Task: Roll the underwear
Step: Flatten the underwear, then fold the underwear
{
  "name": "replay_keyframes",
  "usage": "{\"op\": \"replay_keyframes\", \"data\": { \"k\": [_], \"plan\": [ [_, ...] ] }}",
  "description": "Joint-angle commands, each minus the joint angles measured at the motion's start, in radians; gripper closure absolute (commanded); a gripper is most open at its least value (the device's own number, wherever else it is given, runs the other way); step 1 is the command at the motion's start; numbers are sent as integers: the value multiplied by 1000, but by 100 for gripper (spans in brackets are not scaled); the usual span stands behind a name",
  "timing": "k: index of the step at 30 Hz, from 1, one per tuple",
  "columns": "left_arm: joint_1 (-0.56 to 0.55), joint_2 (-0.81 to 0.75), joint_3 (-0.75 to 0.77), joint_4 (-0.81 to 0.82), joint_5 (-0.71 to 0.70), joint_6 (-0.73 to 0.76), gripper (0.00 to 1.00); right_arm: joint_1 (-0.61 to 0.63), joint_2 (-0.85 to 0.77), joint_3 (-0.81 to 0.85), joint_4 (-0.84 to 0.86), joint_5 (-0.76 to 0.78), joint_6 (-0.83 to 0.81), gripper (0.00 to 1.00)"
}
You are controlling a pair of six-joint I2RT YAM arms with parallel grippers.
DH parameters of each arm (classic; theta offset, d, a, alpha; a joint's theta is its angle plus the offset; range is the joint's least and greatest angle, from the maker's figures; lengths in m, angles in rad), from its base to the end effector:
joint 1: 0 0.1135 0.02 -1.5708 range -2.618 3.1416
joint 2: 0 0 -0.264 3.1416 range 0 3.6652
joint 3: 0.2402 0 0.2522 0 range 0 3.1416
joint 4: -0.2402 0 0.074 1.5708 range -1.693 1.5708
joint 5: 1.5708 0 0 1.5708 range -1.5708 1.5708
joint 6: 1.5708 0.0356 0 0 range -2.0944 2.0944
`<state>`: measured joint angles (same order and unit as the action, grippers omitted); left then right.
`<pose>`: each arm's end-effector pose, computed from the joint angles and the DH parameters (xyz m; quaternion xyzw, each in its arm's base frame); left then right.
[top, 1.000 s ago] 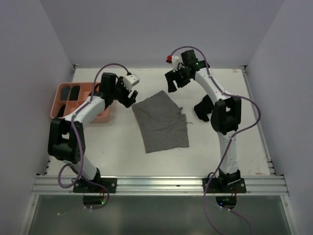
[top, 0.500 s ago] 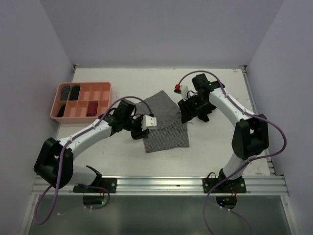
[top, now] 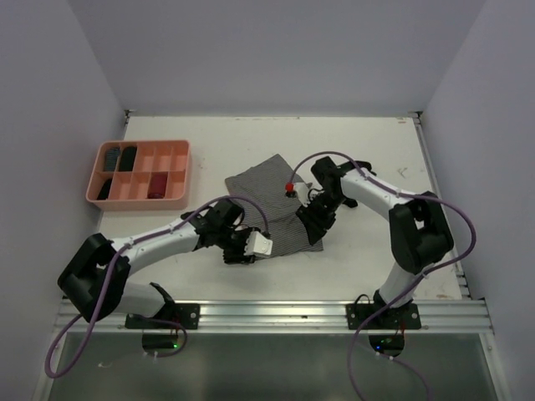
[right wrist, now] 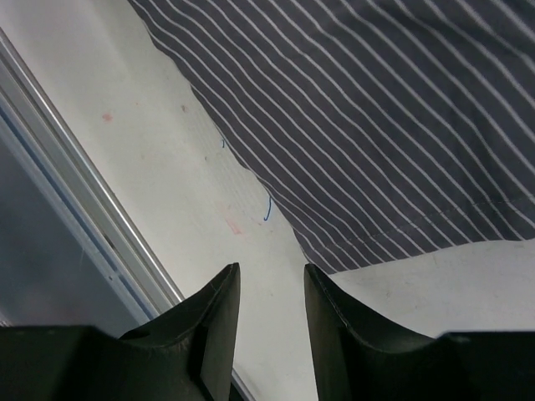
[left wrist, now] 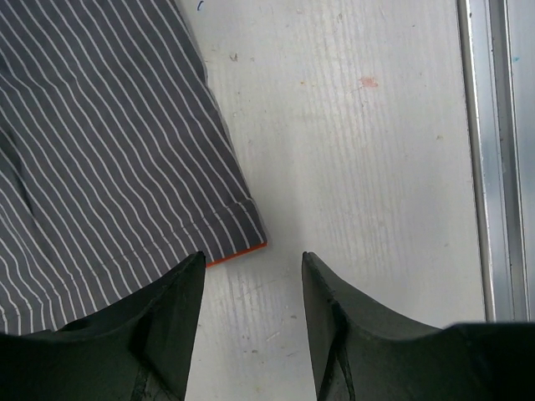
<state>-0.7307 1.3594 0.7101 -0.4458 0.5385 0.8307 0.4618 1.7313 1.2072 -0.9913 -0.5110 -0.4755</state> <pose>0.1694 -0.1764 0.1783 0.7038 0.6214 -0.2468 0.2398 0.2699 0.1538 0.1986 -0.4431 0.8597 0.2524 0.0285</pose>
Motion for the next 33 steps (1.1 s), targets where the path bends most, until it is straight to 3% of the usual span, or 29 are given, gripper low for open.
{"op": "replay_keyframes", "data": {
  "k": [1, 9, 16, 25, 27, 33],
  "plan": [
    [-27, 3, -23, 62, 0, 33, 47, 5, 42, -41, 36, 26, -46, 59],
    [-68, 27, -58, 107, -26, 53, 44, 35, 102, -83, 94, 92, -54, 53],
    [-85, 89, -64, 171, -84, 41, 51, 51, 114, -109, 132, 118, -55, 64],
    [-91, 78, -63, 98, -114, 70, 95, 66, 56, -132, 97, 106, -74, 98],
    [-91, 40, -64, 56, -101, 82, 100, 67, 24, -136, 60, 85, -87, 100],
    [-91, -127, -55, -117, -38, 119, 100, 71, -148, -141, -38, 39, -107, 100]
  ]
}}
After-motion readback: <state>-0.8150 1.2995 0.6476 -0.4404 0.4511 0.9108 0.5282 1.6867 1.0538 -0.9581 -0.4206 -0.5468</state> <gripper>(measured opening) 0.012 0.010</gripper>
